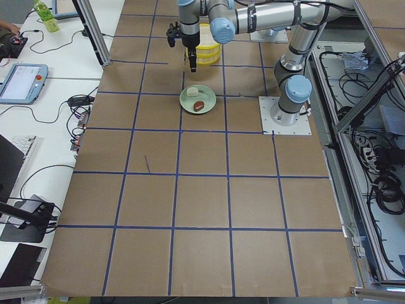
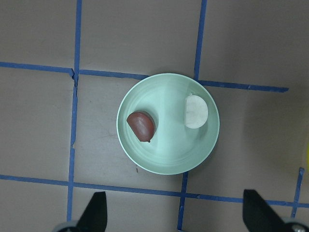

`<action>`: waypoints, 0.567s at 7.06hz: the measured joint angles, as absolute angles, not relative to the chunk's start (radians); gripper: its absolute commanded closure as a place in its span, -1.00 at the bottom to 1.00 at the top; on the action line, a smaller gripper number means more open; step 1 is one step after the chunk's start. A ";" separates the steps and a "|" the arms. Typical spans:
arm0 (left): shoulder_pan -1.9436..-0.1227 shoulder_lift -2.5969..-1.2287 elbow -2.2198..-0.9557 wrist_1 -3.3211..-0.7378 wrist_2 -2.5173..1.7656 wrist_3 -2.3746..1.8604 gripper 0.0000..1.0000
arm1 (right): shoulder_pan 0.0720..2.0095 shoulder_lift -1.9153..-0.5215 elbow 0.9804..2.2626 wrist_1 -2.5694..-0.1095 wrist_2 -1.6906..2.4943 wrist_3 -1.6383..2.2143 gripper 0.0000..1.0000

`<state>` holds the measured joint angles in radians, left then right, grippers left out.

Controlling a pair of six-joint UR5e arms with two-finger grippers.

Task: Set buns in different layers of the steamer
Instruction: 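Lower left gripper to the white bun while right gripper reaches the steamer rim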

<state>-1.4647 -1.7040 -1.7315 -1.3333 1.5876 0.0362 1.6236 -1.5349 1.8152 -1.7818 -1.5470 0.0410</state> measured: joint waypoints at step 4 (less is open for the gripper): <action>-1.472 -1.829 -1.880 -1.095 1.565 -0.012 -1.00 | 1.620 -1.504 2.064 -2.137 -1.569 0.038 -0.63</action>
<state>-1.4718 -1.8288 -1.8801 -1.0952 1.5652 -0.0123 1.6204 -1.5036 2.0642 -2.1366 -1.5695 0.0384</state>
